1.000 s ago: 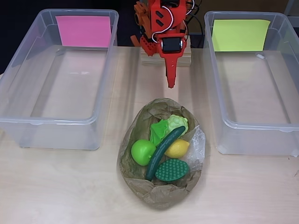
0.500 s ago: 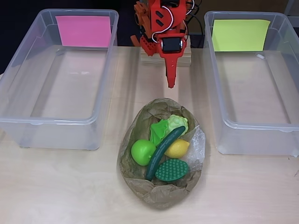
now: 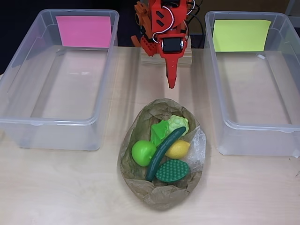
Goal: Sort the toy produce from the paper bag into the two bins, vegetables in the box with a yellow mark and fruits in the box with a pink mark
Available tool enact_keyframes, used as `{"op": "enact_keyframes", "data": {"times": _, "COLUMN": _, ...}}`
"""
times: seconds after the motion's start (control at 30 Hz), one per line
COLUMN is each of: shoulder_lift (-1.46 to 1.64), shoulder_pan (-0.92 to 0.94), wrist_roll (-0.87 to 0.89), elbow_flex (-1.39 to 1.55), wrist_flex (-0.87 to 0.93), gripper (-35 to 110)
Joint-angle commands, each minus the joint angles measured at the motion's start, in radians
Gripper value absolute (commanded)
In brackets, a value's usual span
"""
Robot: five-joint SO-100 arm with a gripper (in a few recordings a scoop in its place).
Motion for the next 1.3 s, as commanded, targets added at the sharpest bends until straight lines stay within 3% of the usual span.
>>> {"op": "enact_keyframes", "data": {"times": 0.0, "shoulder_lift": 0.005, "shoulder_pan": -0.018, "wrist_roll": 0.015, "elbow_flex": 0.0, "wrist_flex": 0.012, "gripper": 0}}
{"op": "enact_keyframes", "data": {"times": 0.37, "shoulder_lift": 0.015, "shoulder_pan": 0.009, "wrist_roll": 0.011, "elbow_flex": 0.0, "wrist_flex": 0.018, "gripper": 0}}
{"op": "enact_keyframes", "data": {"times": 0.47, "shoulder_lift": 0.002, "shoulder_pan": 0.044, "wrist_roll": -0.161, "elbow_flex": -0.081, "wrist_flex": 0.055, "gripper": 0}}
{"op": "enact_keyframes", "data": {"times": 0.57, "shoulder_lift": -0.146, "shoulder_pan": 0.026, "wrist_roll": -0.316, "elbow_flex": -0.255, "wrist_flex": 0.063, "gripper": 0}}
{"op": "enact_keyframes", "data": {"times": 0.73, "shoulder_lift": -0.486, "shoulder_pan": 0.031, "wrist_roll": -0.321, "elbow_flex": -0.552, "wrist_flex": 0.101, "gripper": 0}}
{"op": "enact_keyframes", "data": {"times": 0.8, "shoulder_lift": -0.637, "shoulder_pan": 0.032, "wrist_roll": -0.463, "elbow_flex": -0.661, "wrist_flex": 0.117, "gripper": 0}}
{"op": "enact_keyframes", "data": {"times": 1.07, "shoulder_lift": -1.169, "shoulder_pan": 0.038, "wrist_roll": -0.709, "elbow_flex": -1.074, "wrist_flex": 0.109, "gripper": 0}}
{"op": "enact_keyframes", "data": {"times": 1.17, "shoulder_lift": -1.292, "shoulder_pan": 0.061, "wrist_roll": -0.681, "elbow_flex": -1.18, "wrist_flex": 0.077, "gripper": 0}}
{"op": "enact_keyframes", "data": {"times": 1.27, "shoulder_lift": -1.37, "shoulder_pan": 0.084, "wrist_roll": -0.482, "elbow_flex": -1.246, "wrist_flex": 0.072, "gripper": 0}}
